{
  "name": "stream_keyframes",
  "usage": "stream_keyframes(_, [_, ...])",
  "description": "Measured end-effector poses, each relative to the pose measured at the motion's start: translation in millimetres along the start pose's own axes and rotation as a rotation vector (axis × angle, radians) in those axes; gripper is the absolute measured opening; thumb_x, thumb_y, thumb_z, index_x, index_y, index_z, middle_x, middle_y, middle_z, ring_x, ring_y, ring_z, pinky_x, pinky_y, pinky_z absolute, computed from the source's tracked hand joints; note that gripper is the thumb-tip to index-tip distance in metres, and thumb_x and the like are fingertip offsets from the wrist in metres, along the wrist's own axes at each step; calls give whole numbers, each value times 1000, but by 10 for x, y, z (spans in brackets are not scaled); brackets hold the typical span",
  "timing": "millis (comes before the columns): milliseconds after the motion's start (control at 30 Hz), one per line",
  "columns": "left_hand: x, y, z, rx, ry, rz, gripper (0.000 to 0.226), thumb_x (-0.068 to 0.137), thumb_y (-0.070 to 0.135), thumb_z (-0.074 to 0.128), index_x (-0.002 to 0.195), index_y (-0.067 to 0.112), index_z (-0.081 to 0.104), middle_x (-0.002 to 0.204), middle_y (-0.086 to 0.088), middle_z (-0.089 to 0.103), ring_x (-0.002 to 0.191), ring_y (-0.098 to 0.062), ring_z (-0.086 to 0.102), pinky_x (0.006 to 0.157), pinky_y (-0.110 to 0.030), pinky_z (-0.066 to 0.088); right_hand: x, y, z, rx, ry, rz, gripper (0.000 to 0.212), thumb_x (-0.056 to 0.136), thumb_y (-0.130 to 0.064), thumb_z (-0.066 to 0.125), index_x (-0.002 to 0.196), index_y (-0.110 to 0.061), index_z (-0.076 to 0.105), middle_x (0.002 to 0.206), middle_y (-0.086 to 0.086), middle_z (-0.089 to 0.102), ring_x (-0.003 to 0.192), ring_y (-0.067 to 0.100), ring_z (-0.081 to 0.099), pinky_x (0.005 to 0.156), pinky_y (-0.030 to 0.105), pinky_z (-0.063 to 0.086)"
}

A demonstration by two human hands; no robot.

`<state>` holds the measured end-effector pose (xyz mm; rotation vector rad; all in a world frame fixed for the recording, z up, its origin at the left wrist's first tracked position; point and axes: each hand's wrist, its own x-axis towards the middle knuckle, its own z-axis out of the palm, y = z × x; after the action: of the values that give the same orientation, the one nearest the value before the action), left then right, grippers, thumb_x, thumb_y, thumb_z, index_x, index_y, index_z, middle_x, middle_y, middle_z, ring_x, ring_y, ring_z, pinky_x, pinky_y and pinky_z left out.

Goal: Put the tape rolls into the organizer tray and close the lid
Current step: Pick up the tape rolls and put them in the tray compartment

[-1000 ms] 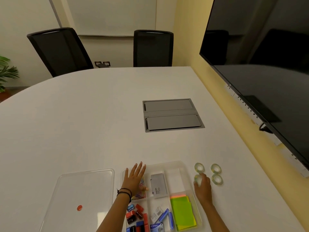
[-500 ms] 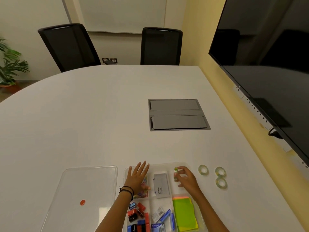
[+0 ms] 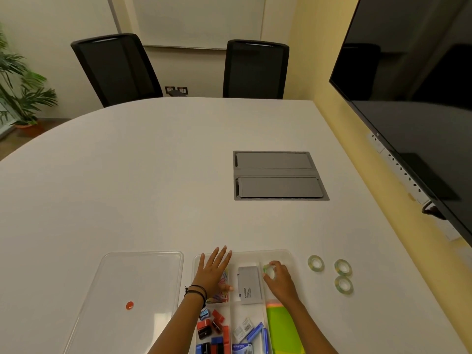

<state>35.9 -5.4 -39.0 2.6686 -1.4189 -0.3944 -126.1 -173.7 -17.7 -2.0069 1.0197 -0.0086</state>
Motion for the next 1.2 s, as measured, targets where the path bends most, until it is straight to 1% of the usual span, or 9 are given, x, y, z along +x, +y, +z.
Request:
stream_keyframes(133, [3, -6, 4, 20, 5, 14, 132, 46, 86, 48, 146, 16, -3, 152, -5, 12, 139, -24, -5, 85, -51, 39, 9, -21, -29, -83, -29, -54, 37, 86, -13, 54, 122, -14, 43, 128, 11, 47, 101, 28, 58, 84, 35, 48])
stream_keyframes(333, [0, 10, -11, -12, -16, -5, 138, 43, 86, 56, 146, 16, -3, 136, -5, 41, 130, -25, 15, 78, -51, 49, 62, -29, -110, -150, -144, -72, 37, 88, -12, 51, 124, -10, 42, 130, 14, 42, 100, 25, 55, 89, 32, 44])
stream_keyframes(500, [-11, -12, -27, 50, -29, 43, 112, 61, 83, 27, 146, 16, -3, 155, -5, -5, 138, -23, -2, 85, -51, 35, 85, 15, -260, -118, -247, -49, 35, 88, -15, 52, 122, -10, 45, 131, 15, 44, 114, 25, 48, 94, 27, 38])
stream_keyframes(667, [9, 5, -9, -19, -36, 34, 138, 43, 85, 58, 146, 15, -3, 138, -5, 33, 129, -27, 19, 79, -51, 47, 79, 10, -580, 250, -187, 41, 17, 91, -11, 48, 105, -16, 56, 114, 10, 55, 87, 17, 60, 69, 24, 47])
stream_keyframes(833, [0, 6, -35, -8, -74, 57, 132, 47, 84, 52, 146, 16, -3, 150, -7, 18, 123, -25, 30, 82, -53, 43, 111, 80, -984, 465, -43, 104, 18, 93, -8, 44, 103, -13, 57, 109, 14, 61, 85, 21, 61, 70, 28, 51])
stream_keyframes(900, [-2, -11, -24, 22, -67, 88, 121, 54, 83, 41, 146, 17, -2, 155, -3, -9, 135, -27, 15, 85, -52, 36, 185, 167, -1072, 430, 38, 139, 20, 92, -7, 45, 107, -9, 57, 114, 14, 57, 93, 22, 56, 70, 29, 48])
stream_keyframes(1000, [3, -46, 13, 75, -14, 104, 114, 60, 84, 29, 146, 17, -2, 154, -2, -18, 139, -20, -15, 85, -53, 40, 366, 296, -1143, 269, 190, 178, 25, 89, -4, 49, 113, -2, 56, 124, 17, 52, 108, 30, 51, 80, 30, 41])
stream_keyframes(1133, [-5, -48, -9, 94, 6, 114, 99, 72, 82, 8, 146, 17, -1, 154, -1, -17, 139, -19, -17, 87, -52, 31, 550, 407, -1123, -5, 173, 226, 38, 88, -10, 52, 125, -7, 47, 140, 23, 36, 122, 38, 43, 99, 39, 39])
stream_keyframes(1200, [-5, -48, -16, 98, 0, 107, 98, 73, 82, 3, 146, 17, -1, 154, -1, -17, 139, -19, -16, 87, -51, 30, 556, 445, -1056, -192, 57, 231, 51, 89, -17, 52, 136, -14, 34, 151, 21, 15, 136, 39, 21, 109, 44, 27])
